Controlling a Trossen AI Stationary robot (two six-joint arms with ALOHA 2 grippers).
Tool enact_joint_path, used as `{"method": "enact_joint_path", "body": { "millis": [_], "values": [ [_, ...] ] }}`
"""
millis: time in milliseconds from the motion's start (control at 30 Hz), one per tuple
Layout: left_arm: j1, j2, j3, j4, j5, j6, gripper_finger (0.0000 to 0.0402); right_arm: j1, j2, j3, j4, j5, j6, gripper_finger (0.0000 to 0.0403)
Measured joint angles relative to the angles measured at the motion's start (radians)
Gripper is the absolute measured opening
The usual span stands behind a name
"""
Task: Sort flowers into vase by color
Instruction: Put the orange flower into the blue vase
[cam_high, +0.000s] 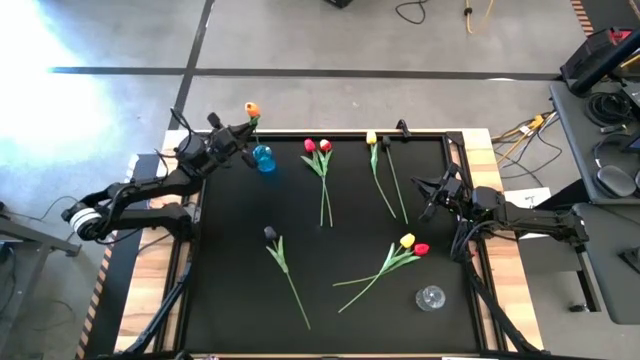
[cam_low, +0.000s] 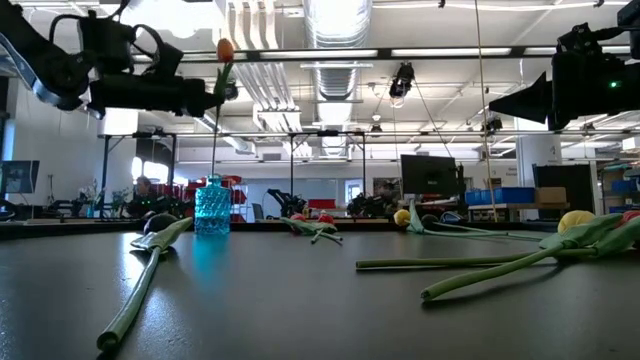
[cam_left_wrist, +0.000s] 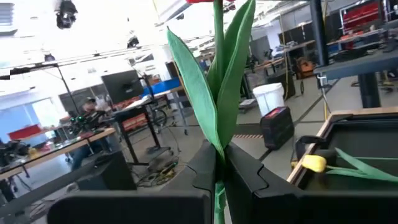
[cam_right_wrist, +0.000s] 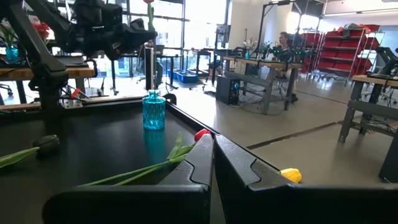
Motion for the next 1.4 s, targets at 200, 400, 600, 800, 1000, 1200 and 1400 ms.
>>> {"method": "enact_joint_path", "body": {
  "millis": [200,400,600,800,1000,1200,1400],
  "values": [
    [0.004,0.072,-0.045,0.142,0.000,0.013,0.0000,0.000,0.000,0.000,0.000,0.000,0.000,0.0009],
    [0.004,0.158,-0.055,0.195,-0.001,0.016,0.0000,0.000,0.000,0.000,0.000,0.000,0.000,0.0009],
    [0.004,0.227,-0.055,0.324,-0.103,-0.030,0.0000,0.000,0.000,0.000,0.000,0.000,0.000,0.0009],
    [0.012,0.258,-0.055,0.363,-0.237,-0.033,0.0000,0.000,0.000,0.000,0.000,0.000,0.000,0.0009],
    [0.013,0.273,-0.055,0.360,-0.291,-0.002,0.0000,0.000,0.000,0.000,0.000,0.000,0.000,0.0009],
    [0.013,0.267,-0.055,0.360,-0.291,0.003,0.0018,0.000,0.000,0.000,0.000,0.000,0.000,0.0009],
    [0.013,0.253,-0.055,0.375,-0.324,-0.036,0.0059,0.000,0.000,0.000,0.000,0.000,0.000,0.0009]
  ]
}}
